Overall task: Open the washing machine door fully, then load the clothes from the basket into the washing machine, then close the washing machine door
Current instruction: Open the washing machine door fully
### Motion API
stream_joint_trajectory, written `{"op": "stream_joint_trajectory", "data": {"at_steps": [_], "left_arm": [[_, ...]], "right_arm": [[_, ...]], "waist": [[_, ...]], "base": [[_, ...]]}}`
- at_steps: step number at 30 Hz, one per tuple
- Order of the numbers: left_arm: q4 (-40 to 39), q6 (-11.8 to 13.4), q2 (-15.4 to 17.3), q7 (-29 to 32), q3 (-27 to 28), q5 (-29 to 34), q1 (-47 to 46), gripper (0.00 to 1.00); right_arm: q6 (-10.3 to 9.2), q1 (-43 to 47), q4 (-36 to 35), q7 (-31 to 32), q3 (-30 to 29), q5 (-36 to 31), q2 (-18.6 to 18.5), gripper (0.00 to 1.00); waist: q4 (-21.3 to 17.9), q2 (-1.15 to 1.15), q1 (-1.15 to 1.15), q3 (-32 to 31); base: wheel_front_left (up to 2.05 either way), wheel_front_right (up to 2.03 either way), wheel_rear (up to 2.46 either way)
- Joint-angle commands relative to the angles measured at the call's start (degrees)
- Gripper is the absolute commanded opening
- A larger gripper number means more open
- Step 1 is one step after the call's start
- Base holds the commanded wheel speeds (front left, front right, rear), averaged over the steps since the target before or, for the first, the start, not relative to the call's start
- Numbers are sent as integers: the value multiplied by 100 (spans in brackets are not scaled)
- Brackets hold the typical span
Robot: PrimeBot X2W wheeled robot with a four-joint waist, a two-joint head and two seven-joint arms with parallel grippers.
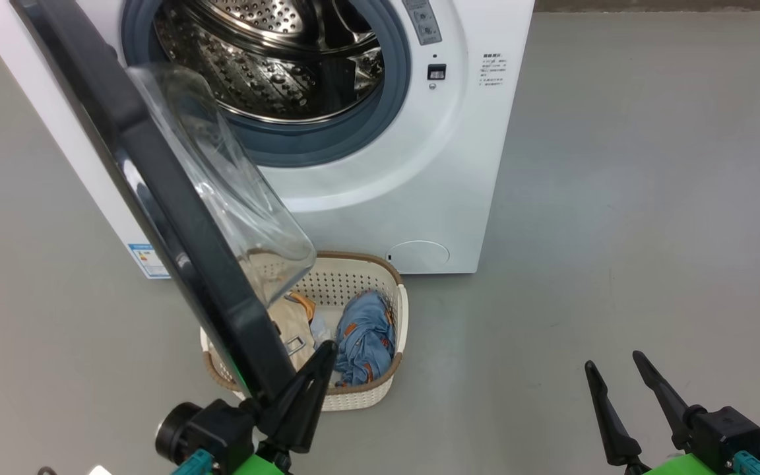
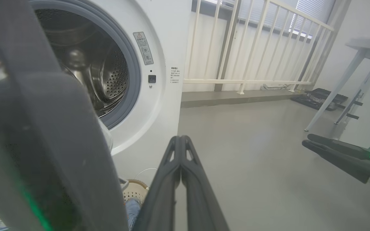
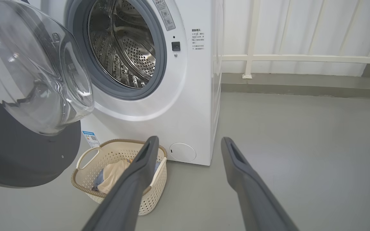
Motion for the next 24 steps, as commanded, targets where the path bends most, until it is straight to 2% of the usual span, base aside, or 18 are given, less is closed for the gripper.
{"op": "stream_joint_trajectory", "data": {"at_steps": [1, 8, 24], "left_arm": [[-23, -14, 9, -35, 248, 17, -147, 0], [307, -14, -108, -36, 448, -44, -255, 0], [532, -14, -308, -36, 716, -12, -307, 0]], "right_arm": [[9, -174, -114, -69, 149, 33, -98, 100], [9, -169, -92, -69, 187, 73, -116, 100], [9, -152, -40, -69, 204, 105, -109, 100]], "waist": [[-17, 0, 0, -8], [-69, 0, 0, 15], [-13, 0, 0, 70]], "base": [[0, 0, 0], [0, 0, 0], [0, 0, 0]]}}
